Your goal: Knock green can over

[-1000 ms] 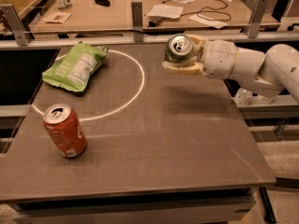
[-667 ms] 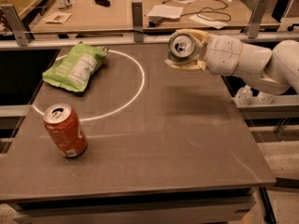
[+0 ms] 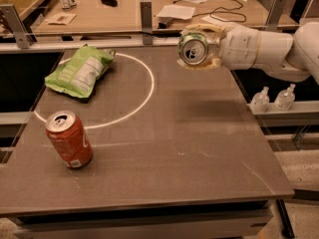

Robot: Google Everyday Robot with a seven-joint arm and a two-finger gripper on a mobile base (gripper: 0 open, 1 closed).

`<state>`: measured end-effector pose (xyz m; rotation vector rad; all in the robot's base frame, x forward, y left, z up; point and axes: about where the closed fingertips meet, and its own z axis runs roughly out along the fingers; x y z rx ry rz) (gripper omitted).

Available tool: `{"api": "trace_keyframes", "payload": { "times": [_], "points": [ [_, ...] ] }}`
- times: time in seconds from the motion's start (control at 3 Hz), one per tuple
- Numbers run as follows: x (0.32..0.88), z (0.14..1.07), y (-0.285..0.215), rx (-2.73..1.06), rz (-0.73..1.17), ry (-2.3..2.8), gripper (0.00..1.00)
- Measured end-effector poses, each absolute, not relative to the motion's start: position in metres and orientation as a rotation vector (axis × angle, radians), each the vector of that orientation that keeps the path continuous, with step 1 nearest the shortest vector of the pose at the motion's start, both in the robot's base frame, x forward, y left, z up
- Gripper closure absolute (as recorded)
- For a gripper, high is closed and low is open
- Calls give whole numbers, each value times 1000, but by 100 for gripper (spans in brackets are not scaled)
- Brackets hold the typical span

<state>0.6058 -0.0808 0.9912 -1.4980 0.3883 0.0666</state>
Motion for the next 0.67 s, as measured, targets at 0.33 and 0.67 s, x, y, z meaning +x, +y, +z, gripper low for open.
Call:
{"api": "trace_keyframes", "payload": {
  "times": [0.33,0.67],
  "points": [
    [620,988,-67,-1707,58,291,100],
    [627,970,-54,-1903,137,261,100]
  ]
}}
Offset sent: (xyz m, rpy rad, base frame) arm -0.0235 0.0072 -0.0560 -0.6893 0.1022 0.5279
